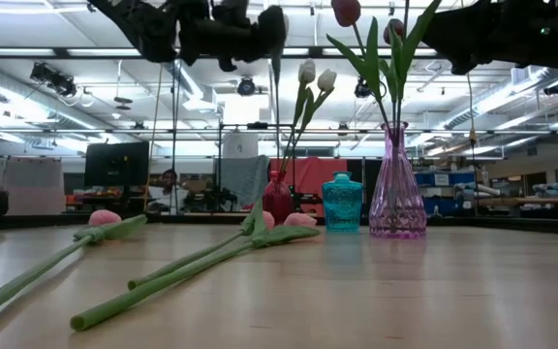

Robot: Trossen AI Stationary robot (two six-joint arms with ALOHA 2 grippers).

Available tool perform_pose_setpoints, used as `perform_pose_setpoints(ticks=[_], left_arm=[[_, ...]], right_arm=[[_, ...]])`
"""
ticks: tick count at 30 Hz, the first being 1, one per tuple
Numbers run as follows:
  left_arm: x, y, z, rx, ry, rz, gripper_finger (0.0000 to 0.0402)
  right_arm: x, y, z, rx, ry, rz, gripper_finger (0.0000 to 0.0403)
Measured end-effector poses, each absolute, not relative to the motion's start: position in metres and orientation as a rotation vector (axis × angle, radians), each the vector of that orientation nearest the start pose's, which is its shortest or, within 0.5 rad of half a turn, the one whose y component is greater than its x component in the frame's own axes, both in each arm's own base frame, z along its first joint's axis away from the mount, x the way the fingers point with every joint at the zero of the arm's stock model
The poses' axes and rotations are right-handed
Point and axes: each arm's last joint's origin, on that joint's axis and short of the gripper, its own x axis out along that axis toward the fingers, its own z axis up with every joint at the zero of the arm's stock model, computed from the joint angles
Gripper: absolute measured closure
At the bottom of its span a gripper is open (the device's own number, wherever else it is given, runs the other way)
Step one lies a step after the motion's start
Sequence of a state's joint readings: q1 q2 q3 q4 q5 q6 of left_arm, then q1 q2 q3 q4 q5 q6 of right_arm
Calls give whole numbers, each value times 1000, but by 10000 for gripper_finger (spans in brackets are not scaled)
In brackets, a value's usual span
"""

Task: Sort flowers into vase by color
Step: Put the white tulip into the red vase, then put the center pink tulip into the blue vase

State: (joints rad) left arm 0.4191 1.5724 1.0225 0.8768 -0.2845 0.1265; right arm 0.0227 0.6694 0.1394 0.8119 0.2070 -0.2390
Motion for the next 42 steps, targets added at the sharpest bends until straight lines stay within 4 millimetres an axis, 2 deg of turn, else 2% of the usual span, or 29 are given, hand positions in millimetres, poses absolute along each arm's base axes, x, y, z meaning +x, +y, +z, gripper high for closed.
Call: perform_pose_setpoints(ticks=[3,7,13,16,21,26,35,42], left_arm=[[323,153,311,142,-251,725,388],[325,153,308,151,-232,721,388],[329,152,295,105,-115,625,373],[330,153,287,61,-43,619,337],[329,153,275,10,88,656,251],[325,138,275,25,191,650,204],[316,98,286,127,329,751,199],[297,68,284,-23,480,722,199]], right_arm=[[147,-3,222,-205,-253,-214,234],[147,-3,222,-206,-252,-213,234],[147,-3,222,-212,-252,-214,234],[147,-3,222,-208,-254,-214,234],[147,-3,222,-206,-255,-214,234],[147,-3,222,-205,-256,-214,234],[147,-3,222,-205,-256,-214,234],[147,-3,222,-204,-259,-215,234]])
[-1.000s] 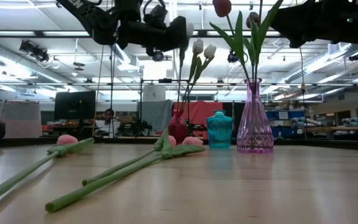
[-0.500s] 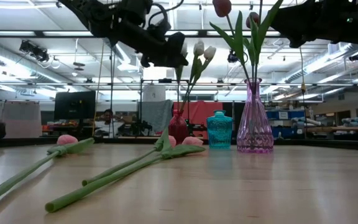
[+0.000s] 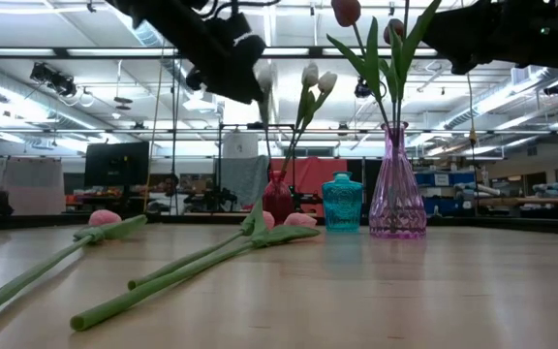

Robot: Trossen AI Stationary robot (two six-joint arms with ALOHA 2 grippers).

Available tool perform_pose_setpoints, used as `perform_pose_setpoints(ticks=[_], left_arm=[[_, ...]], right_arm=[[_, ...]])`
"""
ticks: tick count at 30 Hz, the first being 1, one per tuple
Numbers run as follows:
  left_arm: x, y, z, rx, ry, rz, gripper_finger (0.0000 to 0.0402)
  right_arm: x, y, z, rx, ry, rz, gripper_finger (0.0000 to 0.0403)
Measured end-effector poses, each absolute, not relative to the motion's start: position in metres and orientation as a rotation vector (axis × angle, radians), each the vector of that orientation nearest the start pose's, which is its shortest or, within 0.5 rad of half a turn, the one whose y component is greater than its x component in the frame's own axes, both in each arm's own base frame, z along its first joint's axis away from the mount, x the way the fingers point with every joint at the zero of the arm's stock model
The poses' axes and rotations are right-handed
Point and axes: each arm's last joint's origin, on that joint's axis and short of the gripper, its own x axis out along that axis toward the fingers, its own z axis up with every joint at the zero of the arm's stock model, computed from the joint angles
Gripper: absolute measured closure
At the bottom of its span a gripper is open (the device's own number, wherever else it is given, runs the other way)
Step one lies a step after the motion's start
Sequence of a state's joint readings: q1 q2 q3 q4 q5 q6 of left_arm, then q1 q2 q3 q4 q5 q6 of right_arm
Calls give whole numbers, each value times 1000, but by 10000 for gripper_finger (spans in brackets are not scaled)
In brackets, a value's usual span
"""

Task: Sort flowers into vase by color
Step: Put the center pink tulip into the blue vase

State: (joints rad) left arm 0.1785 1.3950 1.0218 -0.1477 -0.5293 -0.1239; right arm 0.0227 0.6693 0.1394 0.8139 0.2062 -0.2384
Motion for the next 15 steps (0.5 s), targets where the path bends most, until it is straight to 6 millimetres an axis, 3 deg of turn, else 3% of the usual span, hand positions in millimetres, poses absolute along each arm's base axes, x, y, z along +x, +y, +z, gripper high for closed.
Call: perform_pose_setpoints(ticks=[11,15], left_arm=[[290,-8,242,-584,774,599,199],[292,-29,223,-702,840,674,199]], right_arm=[[147,-3,222,-199,-261,-215,234],[147,-3,223,-192,-264,-214,234]])
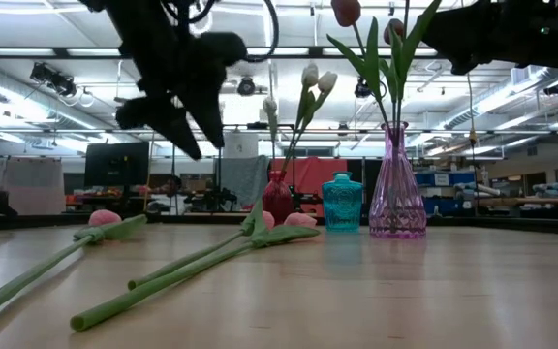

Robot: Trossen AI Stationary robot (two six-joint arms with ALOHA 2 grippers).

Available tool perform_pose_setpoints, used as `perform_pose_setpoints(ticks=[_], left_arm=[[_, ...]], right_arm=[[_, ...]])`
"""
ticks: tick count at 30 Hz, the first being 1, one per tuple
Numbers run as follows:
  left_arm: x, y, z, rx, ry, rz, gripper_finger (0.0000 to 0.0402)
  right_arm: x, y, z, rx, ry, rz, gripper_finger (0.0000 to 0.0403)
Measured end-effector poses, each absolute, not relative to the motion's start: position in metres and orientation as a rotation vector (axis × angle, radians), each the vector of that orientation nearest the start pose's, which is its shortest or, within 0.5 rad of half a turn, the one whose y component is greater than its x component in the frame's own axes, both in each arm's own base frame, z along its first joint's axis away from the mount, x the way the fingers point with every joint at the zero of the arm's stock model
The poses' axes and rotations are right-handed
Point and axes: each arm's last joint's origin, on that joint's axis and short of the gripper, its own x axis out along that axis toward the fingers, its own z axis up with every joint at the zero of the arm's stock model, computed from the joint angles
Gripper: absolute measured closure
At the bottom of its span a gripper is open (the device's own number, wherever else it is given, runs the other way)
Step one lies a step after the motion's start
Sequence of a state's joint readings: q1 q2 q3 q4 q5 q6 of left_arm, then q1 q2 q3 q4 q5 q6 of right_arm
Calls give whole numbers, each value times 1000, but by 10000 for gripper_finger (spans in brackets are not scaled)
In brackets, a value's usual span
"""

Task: Sort flowers into vase by color
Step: Put the center pink tulip into the blue vase

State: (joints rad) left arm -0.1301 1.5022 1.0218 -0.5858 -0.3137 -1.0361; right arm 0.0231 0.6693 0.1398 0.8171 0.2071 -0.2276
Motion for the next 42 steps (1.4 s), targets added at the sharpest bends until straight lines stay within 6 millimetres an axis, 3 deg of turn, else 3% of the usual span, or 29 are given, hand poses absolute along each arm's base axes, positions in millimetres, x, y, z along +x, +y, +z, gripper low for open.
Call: perform_pose_setpoints(ticks=[5,10,18,23,27,31,35,38,42], left_arm=[[316,-42,195,-749,819,643,199],[341,-43,165,-744,778,607,199],[347,-29,135,-689,827,701,199],[347,-29,133,-655,834,699,215],[347,-29,133,-628,842,695,276],[347,-30,132,-605,860,678,368],[346,-30,137,-613,878,629,385],[343,-30,154,-600,844,596,383],[336,-26,191,-500,699,604,386]], right_arm=[[147,-3,223,-192,-270,-215,234],[147,-3,223,-192,-270,-215,234],[147,-3,223,-192,-269,-214,234],[147,-3,223,-194,-268,-215,234],[147,-3,223,-195,-268,-215,234],[147,-3,223,-195,-268,-215,234],[147,-3,223,-196,-265,-215,234],[147,-3,222,-196,-262,-214,234],[147,-3,222,-196,-260,-214,234]])
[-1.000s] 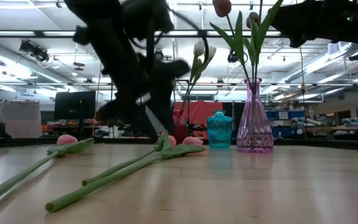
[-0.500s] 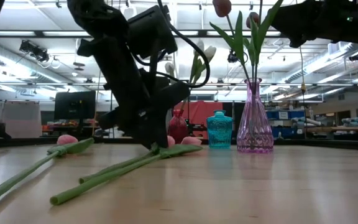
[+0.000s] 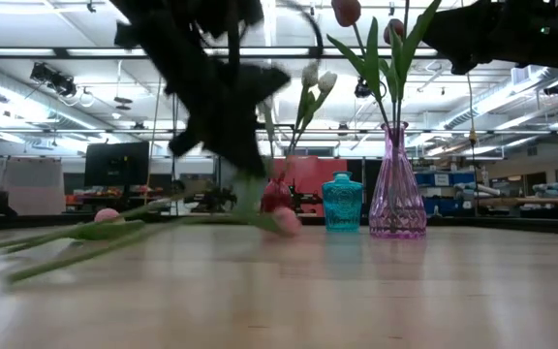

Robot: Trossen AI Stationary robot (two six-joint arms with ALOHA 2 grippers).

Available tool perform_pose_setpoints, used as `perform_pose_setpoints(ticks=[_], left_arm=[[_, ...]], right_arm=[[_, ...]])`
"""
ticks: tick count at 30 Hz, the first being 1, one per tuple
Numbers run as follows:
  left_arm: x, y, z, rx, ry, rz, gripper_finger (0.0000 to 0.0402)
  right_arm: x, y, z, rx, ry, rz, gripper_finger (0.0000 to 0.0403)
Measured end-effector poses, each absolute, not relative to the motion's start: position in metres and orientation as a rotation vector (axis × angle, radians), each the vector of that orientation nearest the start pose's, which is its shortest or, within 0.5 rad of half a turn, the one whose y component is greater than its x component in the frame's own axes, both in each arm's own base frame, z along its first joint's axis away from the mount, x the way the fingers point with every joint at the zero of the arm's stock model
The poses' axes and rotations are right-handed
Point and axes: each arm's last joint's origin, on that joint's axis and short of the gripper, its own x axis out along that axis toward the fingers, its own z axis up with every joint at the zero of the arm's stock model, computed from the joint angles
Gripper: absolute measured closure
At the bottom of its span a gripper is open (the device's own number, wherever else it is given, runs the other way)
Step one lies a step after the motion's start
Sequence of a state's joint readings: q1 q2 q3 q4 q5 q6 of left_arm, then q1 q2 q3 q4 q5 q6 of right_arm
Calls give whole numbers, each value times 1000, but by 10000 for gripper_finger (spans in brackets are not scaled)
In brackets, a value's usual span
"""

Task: Sort flowers into vase by color
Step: Put the center pink tulip into the blue vase

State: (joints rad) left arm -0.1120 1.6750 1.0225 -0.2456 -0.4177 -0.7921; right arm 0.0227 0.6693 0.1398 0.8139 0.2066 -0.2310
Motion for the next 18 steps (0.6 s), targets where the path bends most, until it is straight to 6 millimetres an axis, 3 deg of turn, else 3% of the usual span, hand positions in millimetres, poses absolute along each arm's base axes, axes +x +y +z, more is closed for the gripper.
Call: perform_pose_setpoints(ticks=[4,9,12,18], left_arm=[[332,-19,234,-359,482,605,387],[342,-6,263,-277,289,475,382],[345,-1,270,-274,234,406,373],[345,8,269,-240,239,444,369]], right_arm=[[147,-3,222,-196,-262,-214,234],[147,-3,222,-196,-262,-215,234],[147,-3,222,-196,-262,-214,234],[147,-3,222,-201,-260,-215,234]])
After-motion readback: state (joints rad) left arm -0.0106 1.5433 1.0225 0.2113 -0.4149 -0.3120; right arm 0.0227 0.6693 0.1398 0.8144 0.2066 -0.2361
